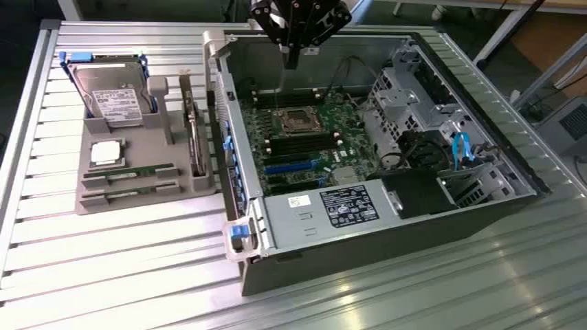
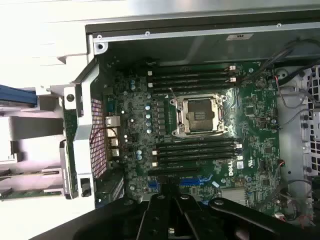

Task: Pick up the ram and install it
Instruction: 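Reach for the ram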

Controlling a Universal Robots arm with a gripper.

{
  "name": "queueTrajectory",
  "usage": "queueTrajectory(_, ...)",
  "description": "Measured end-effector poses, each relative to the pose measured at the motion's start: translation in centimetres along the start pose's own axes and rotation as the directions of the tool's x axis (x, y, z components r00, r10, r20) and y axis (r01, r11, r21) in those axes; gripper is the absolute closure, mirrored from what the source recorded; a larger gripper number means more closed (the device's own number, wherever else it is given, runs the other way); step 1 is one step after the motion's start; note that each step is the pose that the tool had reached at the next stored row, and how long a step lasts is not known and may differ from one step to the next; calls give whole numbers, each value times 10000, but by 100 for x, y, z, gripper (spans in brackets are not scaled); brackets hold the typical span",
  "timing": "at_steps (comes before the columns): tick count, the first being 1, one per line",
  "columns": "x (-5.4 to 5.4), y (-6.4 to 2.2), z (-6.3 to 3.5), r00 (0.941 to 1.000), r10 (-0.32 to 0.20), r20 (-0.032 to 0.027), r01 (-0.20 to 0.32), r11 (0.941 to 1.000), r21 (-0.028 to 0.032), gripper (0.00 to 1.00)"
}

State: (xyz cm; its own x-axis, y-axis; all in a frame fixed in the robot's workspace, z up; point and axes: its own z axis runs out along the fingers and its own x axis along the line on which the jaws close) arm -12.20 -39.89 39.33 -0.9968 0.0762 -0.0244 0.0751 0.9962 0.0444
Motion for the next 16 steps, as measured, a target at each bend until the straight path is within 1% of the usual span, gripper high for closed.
queueTrajectory(3, 51, -4, -2, 10000, 0, 0, 0, 10000, 1, 90)
queueTrajectory(16, 198, -15, -5, 10000, 0, 0, 0, 10000, 0, 90)
